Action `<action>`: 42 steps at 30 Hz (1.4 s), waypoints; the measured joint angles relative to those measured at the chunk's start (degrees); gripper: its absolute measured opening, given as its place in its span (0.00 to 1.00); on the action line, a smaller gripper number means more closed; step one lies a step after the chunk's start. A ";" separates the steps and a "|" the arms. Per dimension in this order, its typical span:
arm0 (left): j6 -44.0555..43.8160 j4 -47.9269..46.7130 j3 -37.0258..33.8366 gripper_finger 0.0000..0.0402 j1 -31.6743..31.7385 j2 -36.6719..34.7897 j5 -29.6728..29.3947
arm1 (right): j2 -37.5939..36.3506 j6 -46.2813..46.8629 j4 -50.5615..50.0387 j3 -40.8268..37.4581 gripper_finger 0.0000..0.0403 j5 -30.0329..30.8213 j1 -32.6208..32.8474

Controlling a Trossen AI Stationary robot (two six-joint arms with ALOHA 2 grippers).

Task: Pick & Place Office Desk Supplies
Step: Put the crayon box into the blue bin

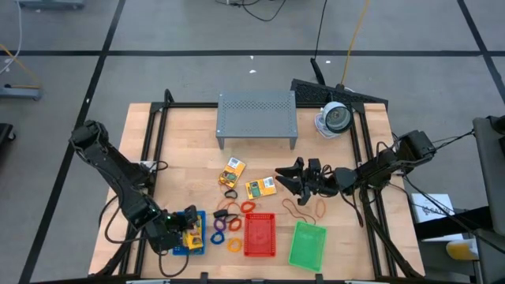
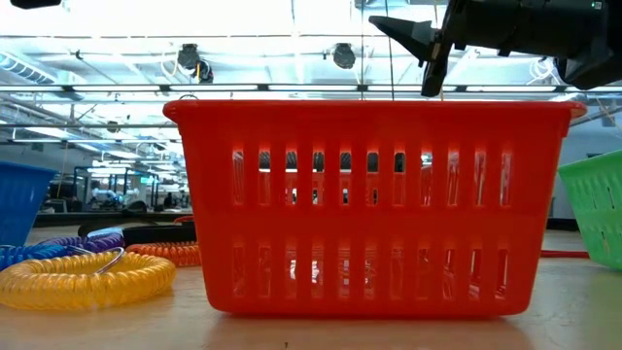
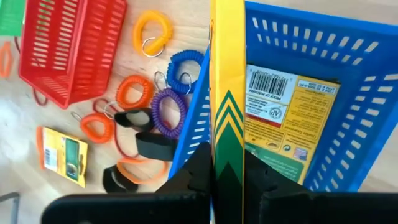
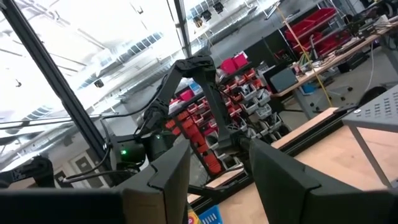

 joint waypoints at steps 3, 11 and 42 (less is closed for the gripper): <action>1.44 0.00 0.00 0.08 0.04 0.00 -0.06 | 0.00 0.00 0.02 0.00 0.38 0.00 0.00; 2.71 -0.15 -0.07 0.10 0.11 0.00 -1.39 | 0.00 0.00 0.00 -0.02 0.38 0.00 0.00; -4.19 -1.64 -0.11 0.42 0.12 0.00 -5.89 | 0.00 0.14 -0.93 -0.04 0.38 -0.02 1.52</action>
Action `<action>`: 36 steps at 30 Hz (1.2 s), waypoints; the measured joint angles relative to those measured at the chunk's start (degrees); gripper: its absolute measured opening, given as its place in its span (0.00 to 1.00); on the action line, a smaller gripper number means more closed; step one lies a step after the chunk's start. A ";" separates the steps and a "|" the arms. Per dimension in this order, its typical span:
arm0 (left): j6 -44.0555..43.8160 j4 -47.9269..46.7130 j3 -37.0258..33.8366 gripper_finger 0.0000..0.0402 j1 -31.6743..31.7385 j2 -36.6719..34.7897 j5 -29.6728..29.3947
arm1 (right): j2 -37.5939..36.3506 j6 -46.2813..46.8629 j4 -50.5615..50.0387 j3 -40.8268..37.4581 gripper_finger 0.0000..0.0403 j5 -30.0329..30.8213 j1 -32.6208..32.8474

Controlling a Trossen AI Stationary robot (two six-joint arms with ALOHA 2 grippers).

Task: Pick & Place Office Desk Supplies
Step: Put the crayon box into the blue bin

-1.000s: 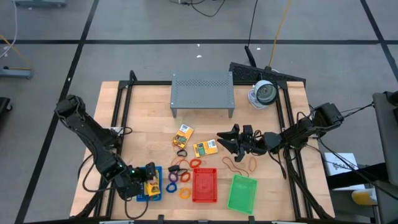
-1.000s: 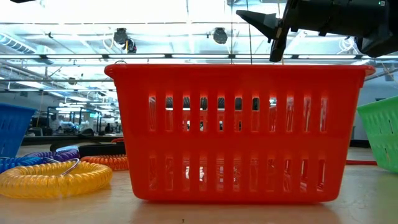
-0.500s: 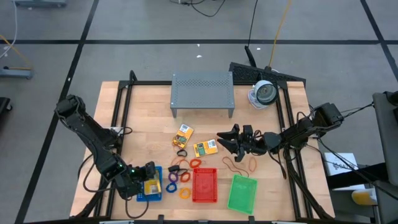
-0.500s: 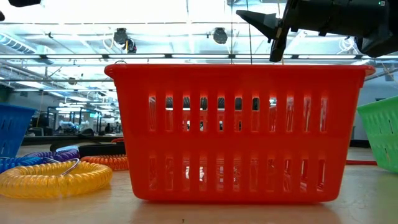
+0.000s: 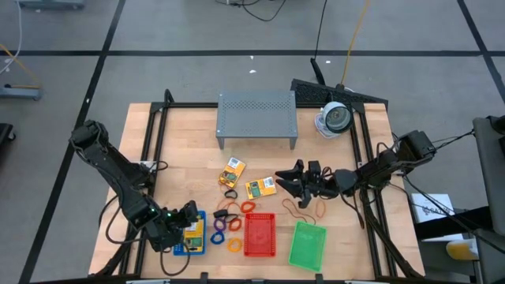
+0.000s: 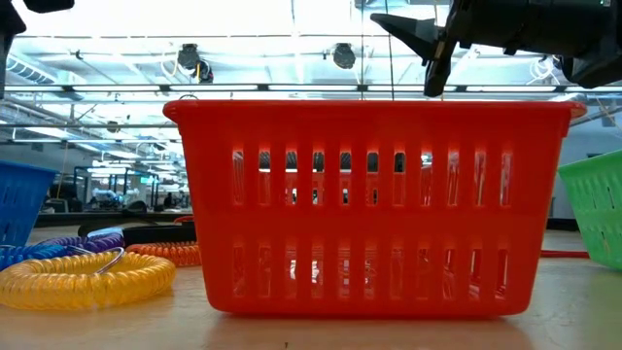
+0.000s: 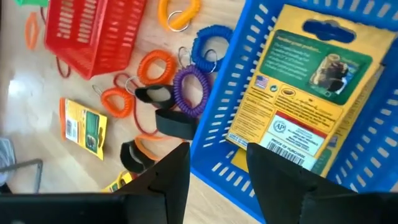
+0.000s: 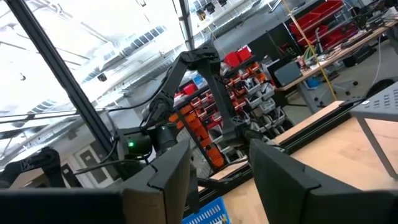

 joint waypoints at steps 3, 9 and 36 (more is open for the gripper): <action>-6.35 0.83 0.00 0.42 0.08 0.00 -2.36 | 0.00 -0.56 0.03 0.00 0.38 -0.01 0.25; -20.08 1.62 0.00 0.42 2.89 -0.02 -4.15 | 0.00 -5.72 -1.39 -0.02 0.38 0.00 0.25; 14.62 21.69 -0.02 0.42 32.11 0.05 5.35 | -6.62 -18.47 6.26 0.24 0.38 -0.42 3.79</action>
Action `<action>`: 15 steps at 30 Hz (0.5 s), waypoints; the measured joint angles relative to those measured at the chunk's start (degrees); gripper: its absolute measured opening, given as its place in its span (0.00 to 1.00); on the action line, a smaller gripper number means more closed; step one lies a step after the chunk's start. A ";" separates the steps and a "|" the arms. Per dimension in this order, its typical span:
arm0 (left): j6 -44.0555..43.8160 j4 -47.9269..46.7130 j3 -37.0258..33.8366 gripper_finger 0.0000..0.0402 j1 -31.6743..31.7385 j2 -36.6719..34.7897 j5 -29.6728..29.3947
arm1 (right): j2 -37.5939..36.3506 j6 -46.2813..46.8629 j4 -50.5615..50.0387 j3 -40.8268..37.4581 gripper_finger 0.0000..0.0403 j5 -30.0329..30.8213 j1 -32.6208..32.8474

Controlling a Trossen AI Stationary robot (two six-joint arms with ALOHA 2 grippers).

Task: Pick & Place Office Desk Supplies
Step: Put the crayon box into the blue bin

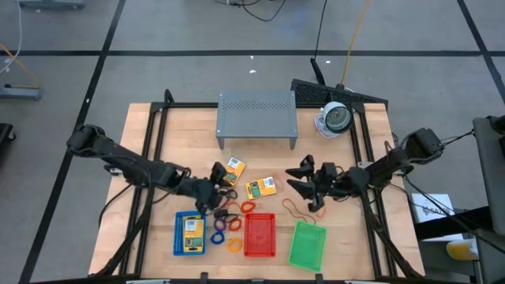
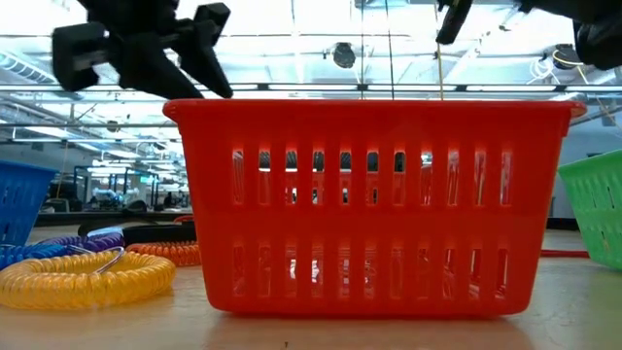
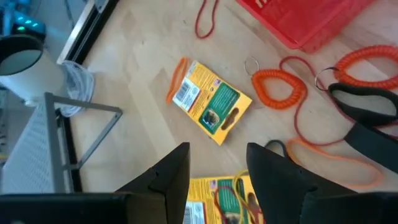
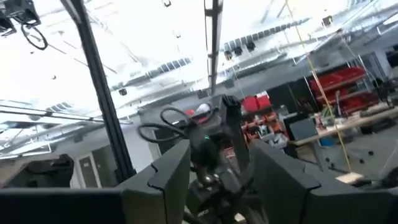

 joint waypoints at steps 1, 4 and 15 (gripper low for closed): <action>0.95 0.74 0.00 0.42 1.07 0.63 1.65 | -0.69 -0.90 0.06 0.00 0.38 0.00 0.34; 3.45 2.76 -0.02 0.42 3.43 3.69 4.27 | -2.78 -3.60 0.13 0.02 0.38 -0.04 1.35; 12.27 13.22 0.00 0.42 7.00 18.04 5.36 | -4.53 -4.40 -1.42 0.02 0.38 0.14 1.69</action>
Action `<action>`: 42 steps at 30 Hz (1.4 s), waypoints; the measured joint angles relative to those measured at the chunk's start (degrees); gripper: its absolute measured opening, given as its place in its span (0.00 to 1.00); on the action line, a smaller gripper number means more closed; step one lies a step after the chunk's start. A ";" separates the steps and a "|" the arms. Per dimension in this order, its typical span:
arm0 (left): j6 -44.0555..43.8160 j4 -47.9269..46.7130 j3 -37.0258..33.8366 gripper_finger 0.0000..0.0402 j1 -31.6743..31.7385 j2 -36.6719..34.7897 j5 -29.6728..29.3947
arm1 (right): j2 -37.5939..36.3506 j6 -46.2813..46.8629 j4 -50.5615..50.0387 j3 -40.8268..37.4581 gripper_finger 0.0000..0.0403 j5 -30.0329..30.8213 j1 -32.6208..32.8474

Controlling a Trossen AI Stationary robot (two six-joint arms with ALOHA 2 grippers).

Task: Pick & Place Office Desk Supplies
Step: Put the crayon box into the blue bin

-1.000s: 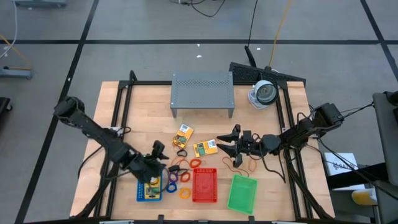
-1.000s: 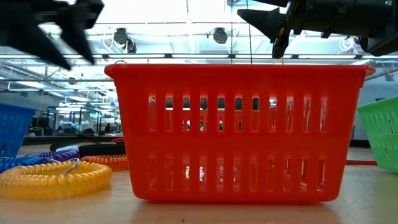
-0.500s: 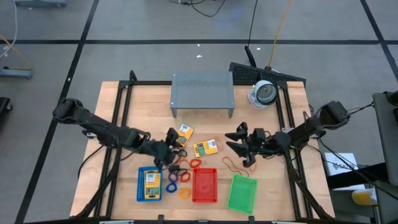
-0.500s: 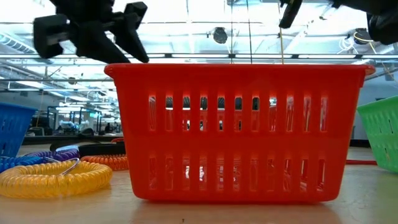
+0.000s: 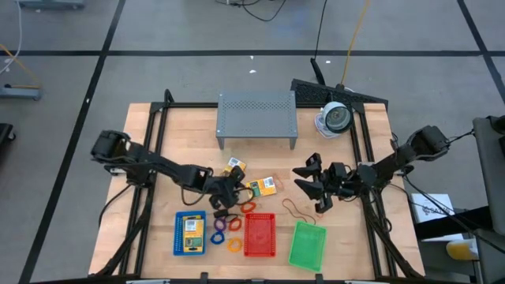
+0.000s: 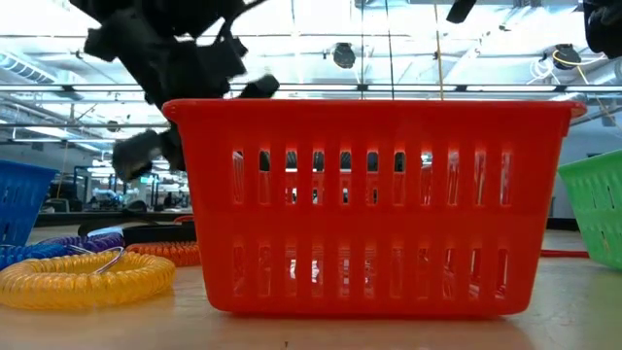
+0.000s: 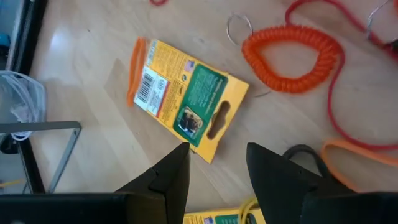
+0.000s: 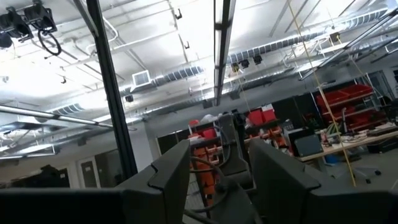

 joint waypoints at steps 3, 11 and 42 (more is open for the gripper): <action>0.93 1.67 0.00 0.42 0.41 0.81 -0.01 | 0.01 -0.04 -0.04 0.00 0.38 -0.01 0.00; 2.49 2.46 0.02 0.42 1.30 0.72 0.37 | 0.02 -0.07 -0.30 0.00 0.38 -0.02 0.00; 4.44 7.65 0.04 0.42 1.04 7.75 -0.06 | 0.07 -0.07 -0.04 0.00 0.39 -0.17 0.00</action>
